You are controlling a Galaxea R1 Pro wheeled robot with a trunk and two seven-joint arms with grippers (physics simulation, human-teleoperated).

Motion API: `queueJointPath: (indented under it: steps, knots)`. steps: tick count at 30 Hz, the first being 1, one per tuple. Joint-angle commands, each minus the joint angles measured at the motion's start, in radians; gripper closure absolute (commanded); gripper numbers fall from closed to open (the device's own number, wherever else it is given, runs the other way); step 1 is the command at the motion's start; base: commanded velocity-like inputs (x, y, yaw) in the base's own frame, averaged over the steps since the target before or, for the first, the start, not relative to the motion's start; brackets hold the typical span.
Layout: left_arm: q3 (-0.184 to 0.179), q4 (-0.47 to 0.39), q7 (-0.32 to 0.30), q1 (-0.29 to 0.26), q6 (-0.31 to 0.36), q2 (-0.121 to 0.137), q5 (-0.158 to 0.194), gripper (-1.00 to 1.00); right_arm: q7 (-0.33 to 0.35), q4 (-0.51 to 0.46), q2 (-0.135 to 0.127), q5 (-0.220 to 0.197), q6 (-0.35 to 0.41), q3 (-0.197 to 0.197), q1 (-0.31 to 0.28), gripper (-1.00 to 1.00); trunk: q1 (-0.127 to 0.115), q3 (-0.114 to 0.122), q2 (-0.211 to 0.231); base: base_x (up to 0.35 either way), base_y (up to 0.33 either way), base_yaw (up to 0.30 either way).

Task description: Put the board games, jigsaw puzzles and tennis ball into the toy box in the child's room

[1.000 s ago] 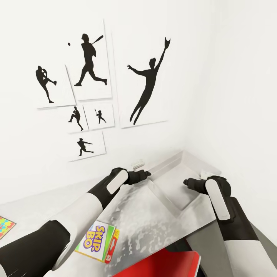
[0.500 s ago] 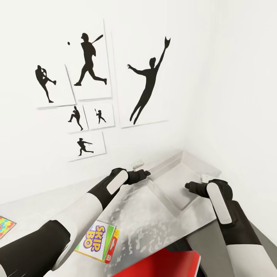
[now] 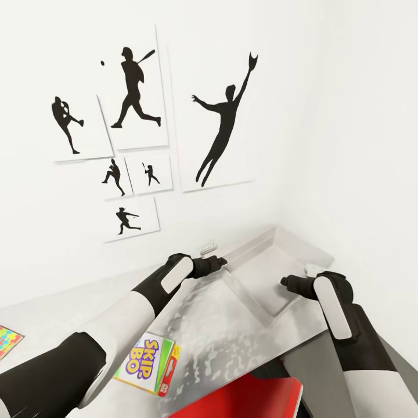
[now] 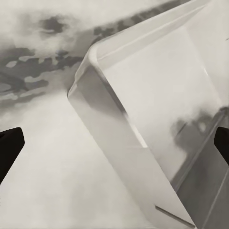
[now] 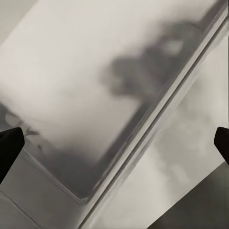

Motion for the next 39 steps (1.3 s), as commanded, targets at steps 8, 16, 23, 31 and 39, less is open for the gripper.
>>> queueJointPath:
  steps: [8, 16, 23, 31, 39]
  knots:
    - [-0.003, -0.001, 0.009, -0.001, 0.001, 0.000, 0.010, -1.00, -0.009, 0.080, 0.004, -0.011, 0.003, -0.063, -0.001, -1.00, 0.001, -0.007, -0.002, 0.000, 0.000, 0.000]
    - [-0.004, -0.001, 0.009, -0.001, 0.001, 0.000, 0.010, -1.00, -0.007, 0.132, 0.004, -0.012, -0.056, -0.096, 0.000, -1.00, 0.001, -0.016, -0.002, 0.000, 0.000, 0.000]
    - [-0.004, -0.001, 0.008, -0.001, -0.001, 0.000, 0.010, -1.00, -0.006, 0.134, 0.008, -0.012, -0.065, -0.094, -0.001, -1.00, 0.001, -0.027, -0.002, 0.000, 0.000, 0.000]
    - [-0.004, -0.001, 0.008, -0.001, -0.001, 0.000, 0.010, -1.00, -0.006, 0.134, 0.010, -0.012, -0.065, -0.093, -0.001, -1.00, 0.001, -0.040, -0.002, 0.000, 0.000, 0.000]
    - [-0.004, -0.001, 0.008, -0.001, -0.001, 0.000, 0.010, -1.00, -0.007, 0.134, 0.015, -0.012, -0.066, -0.091, -0.001, -1.00, 0.001, -0.053, -0.002, 0.000, 0.000, 0.000]
